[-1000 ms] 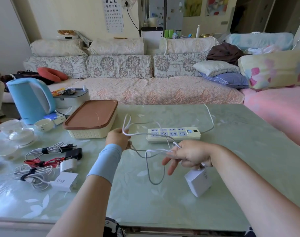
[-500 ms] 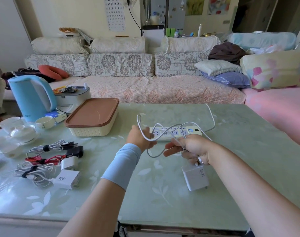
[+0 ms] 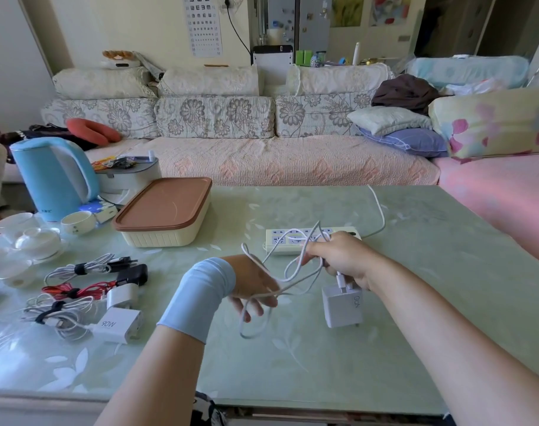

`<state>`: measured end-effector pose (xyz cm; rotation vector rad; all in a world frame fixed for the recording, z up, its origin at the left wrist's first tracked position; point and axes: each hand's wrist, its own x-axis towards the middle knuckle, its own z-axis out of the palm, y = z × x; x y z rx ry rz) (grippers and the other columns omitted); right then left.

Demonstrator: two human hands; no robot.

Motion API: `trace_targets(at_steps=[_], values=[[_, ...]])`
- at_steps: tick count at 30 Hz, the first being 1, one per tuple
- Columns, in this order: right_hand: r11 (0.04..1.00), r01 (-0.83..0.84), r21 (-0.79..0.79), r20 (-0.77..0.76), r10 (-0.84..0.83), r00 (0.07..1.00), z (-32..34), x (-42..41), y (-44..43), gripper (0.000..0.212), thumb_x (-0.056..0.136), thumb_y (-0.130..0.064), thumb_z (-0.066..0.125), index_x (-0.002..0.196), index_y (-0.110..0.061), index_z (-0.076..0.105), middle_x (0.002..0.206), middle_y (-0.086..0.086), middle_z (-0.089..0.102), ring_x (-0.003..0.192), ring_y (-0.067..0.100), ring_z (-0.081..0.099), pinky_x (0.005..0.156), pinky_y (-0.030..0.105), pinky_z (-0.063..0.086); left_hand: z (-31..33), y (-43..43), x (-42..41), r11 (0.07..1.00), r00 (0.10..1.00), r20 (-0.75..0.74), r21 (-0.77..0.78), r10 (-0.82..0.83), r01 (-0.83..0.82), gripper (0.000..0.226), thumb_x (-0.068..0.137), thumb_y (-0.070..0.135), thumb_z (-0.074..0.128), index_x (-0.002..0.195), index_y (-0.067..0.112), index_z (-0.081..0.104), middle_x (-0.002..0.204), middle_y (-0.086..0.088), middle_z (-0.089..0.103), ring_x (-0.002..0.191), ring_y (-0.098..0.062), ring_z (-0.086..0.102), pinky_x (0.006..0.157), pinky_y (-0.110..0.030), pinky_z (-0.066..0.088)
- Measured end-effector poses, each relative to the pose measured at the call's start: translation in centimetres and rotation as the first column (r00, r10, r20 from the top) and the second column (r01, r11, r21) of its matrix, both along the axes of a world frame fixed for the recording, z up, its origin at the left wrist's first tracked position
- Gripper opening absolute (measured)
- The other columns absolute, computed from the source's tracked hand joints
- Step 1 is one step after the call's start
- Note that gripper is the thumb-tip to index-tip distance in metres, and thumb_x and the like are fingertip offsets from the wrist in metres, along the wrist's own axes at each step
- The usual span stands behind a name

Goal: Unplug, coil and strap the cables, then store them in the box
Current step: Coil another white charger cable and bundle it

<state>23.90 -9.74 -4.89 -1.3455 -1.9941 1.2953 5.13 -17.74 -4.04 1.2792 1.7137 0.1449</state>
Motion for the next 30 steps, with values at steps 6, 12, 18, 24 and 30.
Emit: trace_targets(at_steps=[6,12,18,24,30], values=[[0.999,0.031,0.01,0.011,-0.032,0.999,-0.7,-0.3,-0.1,0.043,0.091,-0.043,0.065,0.057,-0.018,0.068,0.059,0.003,0.03,0.047,0.017,0.025,0.04,0.016,0.017,1.1,0.7,1.6,0.885,0.995,-0.09,0.461,-0.031,0.069,0.03,0.091,0.024,0.054,0.116,0.014,0.067,0.119,-0.01,0.065,0.105,-0.023,0.062,0.093,-0.033,0.047],[0.995,0.062,-0.072,-0.166,-0.073,0.983,-0.9,-0.7,0.3,0.039,0.09,-0.044,0.063,0.078,-0.008,0.074,0.06,0.002,0.031,0.045,0.012,0.028,0.048,0.023,0.021,-1.1,0.8,3.2,0.918,0.953,0.236,0.387,-0.191,0.089,0.025,0.089,0.03,0.066,0.112,0.024,0.06,0.114,-0.003,0.068,0.102,-0.016,0.067,0.102,-0.031,0.047],[0.988,0.085,-0.129,-0.219,-0.113,0.969,-0.4,-0.2,0.4,0.039,0.099,-0.042,0.054,0.072,-0.018,0.069,0.052,0.002,0.034,0.038,0.012,0.029,0.042,0.018,0.021,-0.9,0.8,4.5,0.913,0.918,0.352,0.407,-0.181,0.024,0.017,0.088,0.033,0.064,0.076,0.022,0.069,0.077,0.004,0.064,0.078,-0.015,0.058,0.096,-0.037,0.048],[0.974,0.075,-0.213,-0.229,-0.124,0.966,0.7,0.2,0.1,0.043,0.1,-0.05,0.046,0.09,-0.013,0.065,0.047,-0.009,0.03,0.039,0.01,0.021,0.046,0.022,0.029,-0.3,0.8,4.2,0.957,0.694,0.713,0.126,0.097,-0.263,0.039,0.099,0.044,0.046,0.07,0.019,0.04,0.054,0.003,0.03,0.04,-0.014,0.036,0.05,-0.028,0.05],[0.953,-0.095,-0.288,-0.258,0.018,0.966,1.0,-0.4,-0.9,0.088,0.058,-0.082,0.063,0.106,-0.009,0.07,0.072,-0.001,0.042,0.044,0.011,0.014,0.041,0.019,0.011,-0.2,2.9,2.8,0.667,-0.105,0.955,-0.27,0.277,-0.695,0.037,0.104,0.029,0.033,0.069,0.018,0.037,0.042,0.006,0.022,0.028,-0.007,0.02,0.029,-0.013,0.022]])
